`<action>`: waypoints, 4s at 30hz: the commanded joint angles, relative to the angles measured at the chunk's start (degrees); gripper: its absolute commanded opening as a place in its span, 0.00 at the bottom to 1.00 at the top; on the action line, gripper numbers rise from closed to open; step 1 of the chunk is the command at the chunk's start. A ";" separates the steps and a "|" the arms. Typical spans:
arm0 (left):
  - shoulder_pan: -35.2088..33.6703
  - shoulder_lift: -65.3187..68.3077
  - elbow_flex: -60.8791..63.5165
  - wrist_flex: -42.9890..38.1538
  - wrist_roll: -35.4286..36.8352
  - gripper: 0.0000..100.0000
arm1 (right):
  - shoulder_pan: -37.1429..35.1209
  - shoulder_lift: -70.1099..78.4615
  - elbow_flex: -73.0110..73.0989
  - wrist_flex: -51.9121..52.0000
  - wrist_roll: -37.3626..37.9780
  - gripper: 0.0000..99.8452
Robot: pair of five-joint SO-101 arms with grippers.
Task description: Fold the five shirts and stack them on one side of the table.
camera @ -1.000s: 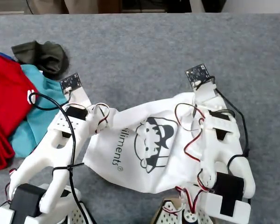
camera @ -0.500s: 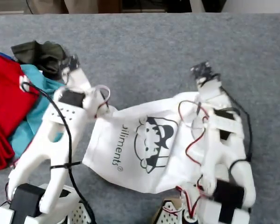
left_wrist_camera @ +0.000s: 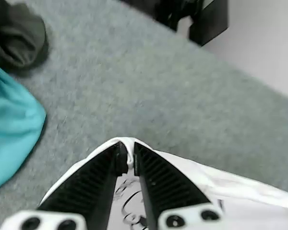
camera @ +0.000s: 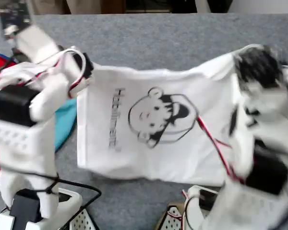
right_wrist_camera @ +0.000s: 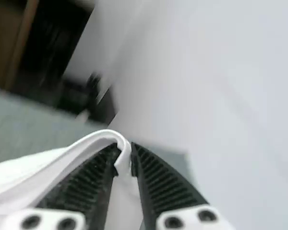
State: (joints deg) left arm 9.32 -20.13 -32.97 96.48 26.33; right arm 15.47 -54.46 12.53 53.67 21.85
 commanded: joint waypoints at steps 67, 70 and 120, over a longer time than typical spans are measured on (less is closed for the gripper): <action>-10.73 8.31 40.09 -52.22 -4.40 0.02 | -7.69 62.29 -45.41 22.68 21.54 0.00; -10.29 4.18 41.32 -45.98 -4.48 0.02 | -7.25 59.56 -43.12 27.87 24.18 0.00; 1.14 1.10 76.84 -37.63 -12.13 0.02 | 10.95 -2.59 57.01 8.62 42.55 0.00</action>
State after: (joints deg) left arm 10.11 -17.49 43.96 58.95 14.46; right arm 25.85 -56.31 69.14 64.13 63.43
